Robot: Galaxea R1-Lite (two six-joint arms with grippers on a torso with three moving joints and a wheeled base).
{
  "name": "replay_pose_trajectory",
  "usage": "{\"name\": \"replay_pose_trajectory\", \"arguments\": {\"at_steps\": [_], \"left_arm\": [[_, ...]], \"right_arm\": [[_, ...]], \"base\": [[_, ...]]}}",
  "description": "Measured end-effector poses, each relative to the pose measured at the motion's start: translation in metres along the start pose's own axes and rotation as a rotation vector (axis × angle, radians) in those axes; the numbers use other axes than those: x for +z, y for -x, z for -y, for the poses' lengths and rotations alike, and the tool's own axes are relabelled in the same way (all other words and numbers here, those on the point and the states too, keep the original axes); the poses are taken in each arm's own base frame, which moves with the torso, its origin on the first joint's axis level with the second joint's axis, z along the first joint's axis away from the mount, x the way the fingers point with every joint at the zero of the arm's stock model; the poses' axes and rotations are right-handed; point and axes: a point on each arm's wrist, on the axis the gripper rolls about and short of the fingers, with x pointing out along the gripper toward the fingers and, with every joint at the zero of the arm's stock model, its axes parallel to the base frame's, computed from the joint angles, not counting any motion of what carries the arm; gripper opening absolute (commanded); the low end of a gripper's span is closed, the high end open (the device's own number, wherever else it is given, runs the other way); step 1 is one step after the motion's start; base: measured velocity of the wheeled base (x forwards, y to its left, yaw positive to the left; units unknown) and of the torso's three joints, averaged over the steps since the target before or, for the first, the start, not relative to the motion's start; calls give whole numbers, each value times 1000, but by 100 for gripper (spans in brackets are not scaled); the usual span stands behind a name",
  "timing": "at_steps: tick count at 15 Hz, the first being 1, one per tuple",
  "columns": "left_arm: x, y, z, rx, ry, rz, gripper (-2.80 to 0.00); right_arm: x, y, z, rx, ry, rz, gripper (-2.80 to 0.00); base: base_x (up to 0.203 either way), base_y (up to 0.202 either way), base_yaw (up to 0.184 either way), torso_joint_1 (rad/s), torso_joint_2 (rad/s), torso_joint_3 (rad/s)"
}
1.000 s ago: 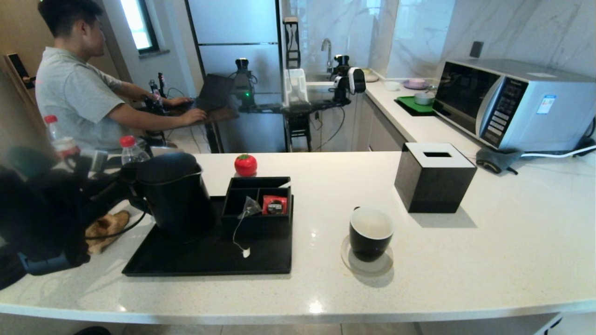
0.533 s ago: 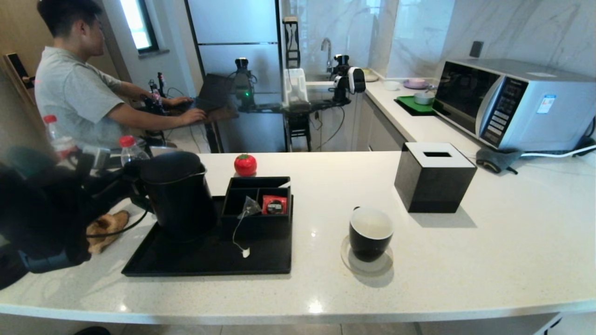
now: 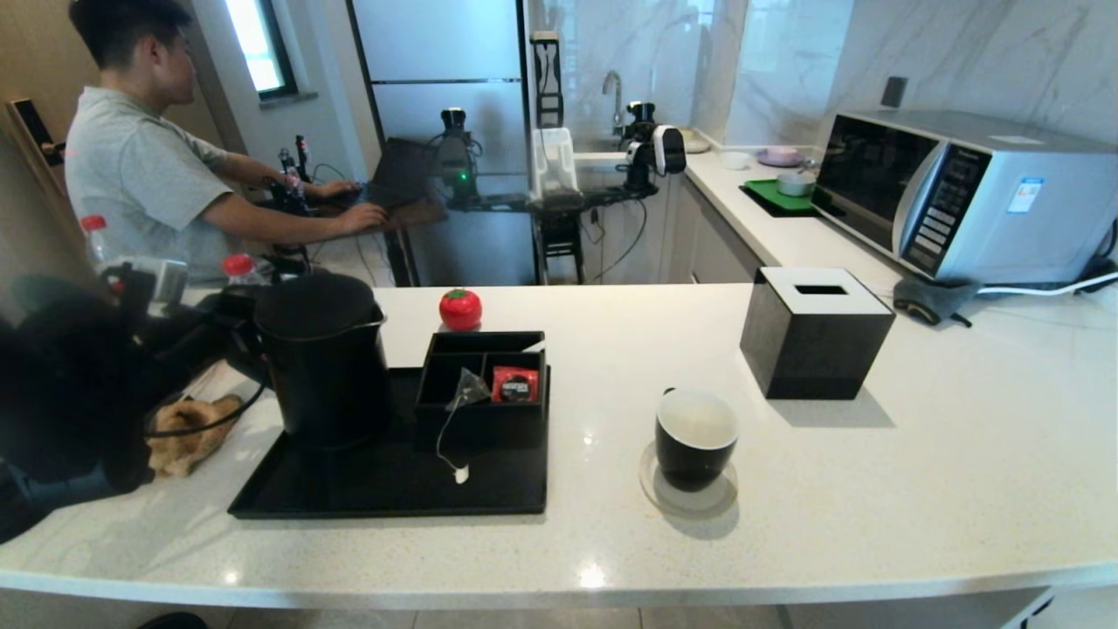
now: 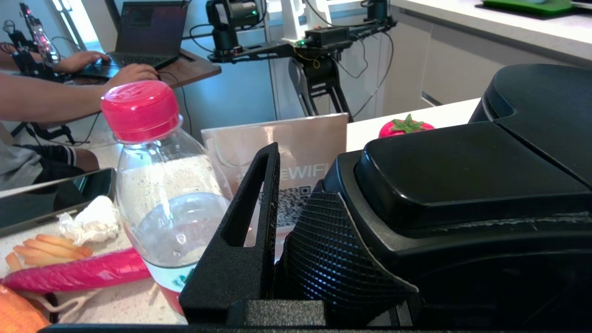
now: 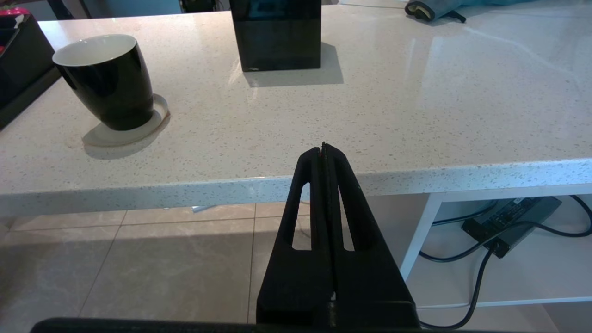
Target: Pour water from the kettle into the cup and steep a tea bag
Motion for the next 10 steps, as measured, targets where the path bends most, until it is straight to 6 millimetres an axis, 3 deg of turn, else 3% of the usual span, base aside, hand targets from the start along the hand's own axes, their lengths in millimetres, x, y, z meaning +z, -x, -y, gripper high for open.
{"name": "replay_pose_trajectory", "arguments": {"at_steps": [10], "left_arm": [[32, 36, 23, 17, 30, -5, -280]], "right_arm": [[0, 0, 0, -1, 0, 0, -280]], "base": [[0, 0, 0, 0, 0, 0]]}}
